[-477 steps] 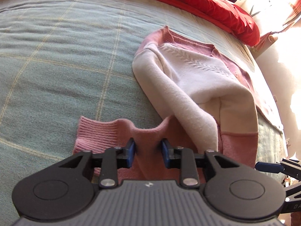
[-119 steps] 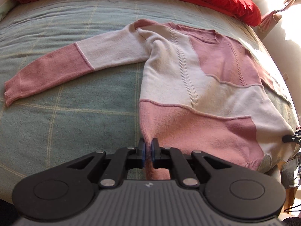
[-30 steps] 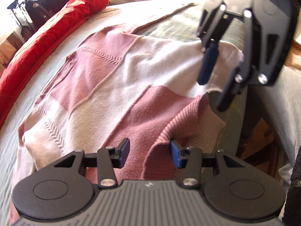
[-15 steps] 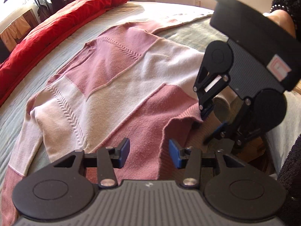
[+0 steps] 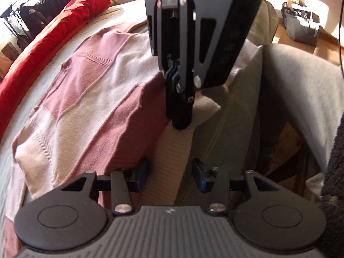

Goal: Fold clothes

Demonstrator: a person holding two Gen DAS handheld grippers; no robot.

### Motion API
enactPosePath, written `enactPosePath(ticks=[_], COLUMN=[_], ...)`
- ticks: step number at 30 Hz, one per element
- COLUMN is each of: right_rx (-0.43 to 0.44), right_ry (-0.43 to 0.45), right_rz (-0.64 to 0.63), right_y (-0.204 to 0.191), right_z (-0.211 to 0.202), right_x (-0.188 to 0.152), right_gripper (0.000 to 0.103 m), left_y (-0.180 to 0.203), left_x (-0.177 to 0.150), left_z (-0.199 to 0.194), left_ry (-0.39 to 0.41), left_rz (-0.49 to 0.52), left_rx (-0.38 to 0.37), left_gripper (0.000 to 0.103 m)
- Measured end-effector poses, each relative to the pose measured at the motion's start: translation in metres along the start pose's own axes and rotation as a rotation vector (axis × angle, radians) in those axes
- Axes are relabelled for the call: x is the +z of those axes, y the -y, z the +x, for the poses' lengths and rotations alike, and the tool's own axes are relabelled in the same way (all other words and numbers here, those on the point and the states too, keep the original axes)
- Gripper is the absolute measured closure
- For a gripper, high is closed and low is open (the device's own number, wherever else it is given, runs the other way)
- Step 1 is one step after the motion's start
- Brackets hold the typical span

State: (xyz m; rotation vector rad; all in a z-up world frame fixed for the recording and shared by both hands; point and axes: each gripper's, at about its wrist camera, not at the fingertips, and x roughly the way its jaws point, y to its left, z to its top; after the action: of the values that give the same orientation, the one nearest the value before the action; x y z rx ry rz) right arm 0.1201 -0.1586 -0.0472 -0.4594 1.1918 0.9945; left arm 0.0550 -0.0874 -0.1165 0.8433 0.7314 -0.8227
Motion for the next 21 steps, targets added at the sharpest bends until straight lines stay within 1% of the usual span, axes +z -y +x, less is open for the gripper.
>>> enactPosePath(ticks=[1,2,3,4,6,7,8,9,10,12,13,14,15,16,18,19,20,21], right_rx=[-0.001,-0.003,-0.005,-0.006,-0.063,-0.092,-0.122,-0.148,-0.164,-0.214,-0.247,-0.281,-0.317,-0.332,-0.318,-0.31,-0.3,-0.28], right_ry=[0.006,0.012,0.013,0.014,0.033,0.033,0.032,0.03,0.023,0.009,0.004,-0.003,-0.017,-0.019,-0.005,-0.003,-0.004,-0.006], right_rz=[0.004,0.006,0.004,-0.003,-0.047,-0.082,-0.118,-0.152,-0.182,-0.244,-0.277,-0.307,-0.326,-0.33,-0.3,-0.287,-0.278,-0.271], right_y=[0.0,0.001,0.002,0.0,-0.013,-0.02,-0.028,-0.035,-0.041,-0.052,-0.058,-0.062,-0.064,-0.065,-0.061,-0.058,-0.055,-0.054], right_z=[-0.003,-0.005,-0.007,-0.008,-0.008,-0.004,-0.001,0.003,0.007,0.014,0.017,0.02,0.023,0.023,0.016,0.011,0.005,-0.001], right_x=[0.0,0.0,0.001,0.002,0.0,0.002,0.004,0.005,0.002,-0.001,-0.004,-0.005,-0.006,-0.006,-0.007,-0.008,-0.008,-0.007], right_gripper=[0.096,0.096,0.095,0.094,0.086,0.073,0.067,0.064,0.06,0.058,0.059,0.073,0.091,0.097,0.097,0.097,0.097,0.098], left_y=[0.001,0.0,-0.001,-0.006,-0.024,-0.033,-0.041,-0.047,-0.052,-0.063,-0.067,-0.07,-0.071,-0.07,-0.065,-0.061,-0.057,-0.055], left_x=[0.0,-0.001,-0.001,-0.001,-0.001,-0.001,0.0,0.001,0.001,0.001,0.001,0.0,-0.002,-0.004,-0.009,-0.013,-0.017,-0.019], left_z=[0.002,0.003,0.004,0.004,0.002,-0.001,-0.004,-0.005,-0.007,-0.008,-0.01,-0.011,-0.012,-0.012,-0.013,-0.013,-0.012,-0.012], left_ry=[-0.007,-0.021,-0.035,-0.042,-0.042,-0.035,-0.028,-0.024,-0.021,-0.018,-0.013,-0.008,-0.005,-0.01,-0.027,-0.04,-0.068,-0.092], left_rz=[0.025,0.04,0.055,0.027,-0.088,-0.148,-0.189,-0.218,-0.245,-0.296,-0.322,-0.336,-0.343,-0.336,-0.3,-0.271,-0.248,-0.245], left_rx=[0.024,0.036,0.048,0.041,0.001,-0.023,-0.04,-0.05,-0.059,-0.074,-0.083,-0.088,-0.091,-0.093,-0.09,-0.077,-0.065,-0.075], left_gripper=[0.062,0.07,0.092,0.099,0.1,0.1,0.1,0.1,0.101,0.101,0.101,0.101,0.1,0.098,0.091,0.092,0.093,0.101])
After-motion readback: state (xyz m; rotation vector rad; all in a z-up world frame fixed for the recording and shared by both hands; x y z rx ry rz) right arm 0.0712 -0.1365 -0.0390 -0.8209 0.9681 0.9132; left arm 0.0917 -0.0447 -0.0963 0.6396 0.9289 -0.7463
